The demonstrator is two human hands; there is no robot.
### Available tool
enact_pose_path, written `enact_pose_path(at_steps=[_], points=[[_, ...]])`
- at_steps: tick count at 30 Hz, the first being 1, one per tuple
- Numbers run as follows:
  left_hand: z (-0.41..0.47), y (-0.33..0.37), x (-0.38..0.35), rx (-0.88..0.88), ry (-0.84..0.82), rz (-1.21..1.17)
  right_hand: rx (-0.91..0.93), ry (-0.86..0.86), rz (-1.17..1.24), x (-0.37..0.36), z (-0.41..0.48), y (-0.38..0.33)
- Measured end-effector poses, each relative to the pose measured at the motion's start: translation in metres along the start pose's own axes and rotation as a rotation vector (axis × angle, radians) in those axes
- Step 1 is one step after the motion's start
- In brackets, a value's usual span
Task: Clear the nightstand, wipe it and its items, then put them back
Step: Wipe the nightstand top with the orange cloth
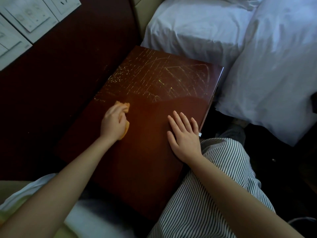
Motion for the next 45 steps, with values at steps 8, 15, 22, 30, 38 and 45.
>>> enact_pose_path(at_steps=[8, 15, 22, 30, 38, 45], points=[[0.015, 0.05, -0.039, -0.045, 0.049, 0.01, -0.003, 0.029, -0.01, 0.0, 0.0, -0.001], [-0.039, 0.039, -0.024, -0.292, -0.259, -0.048, 0.008, 0.022, -0.005, 0.001, -0.001, 0.0], [-0.002, 0.015, -0.012, 0.072, 0.095, 0.051, 0.014, -0.014, 0.036, 0.002, -0.002, 0.001], [-0.009, 0.073, -0.063, -0.096, -0.04, -0.001, 0.127, 0.029, 0.098, 0.012, -0.007, -0.003], [-0.033, 0.045, -0.031, -0.174, -0.154, 0.001, 0.003, 0.004, 0.057, 0.014, -0.011, 0.011], [0.016, 0.069, -0.051, 0.061, 0.094, 0.007, -0.092, 0.01, 0.056, 0.017, -0.016, 0.025]])
Point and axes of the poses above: each hand's wrist, its own z-axis towards the middle knuckle, its own x-axis out of the back of the hand, y = z × x, the point moved 6 cm from there along z, towards the middle knuckle, and after that the axes turned 12 degrees about -z, right-handed, at the moved point
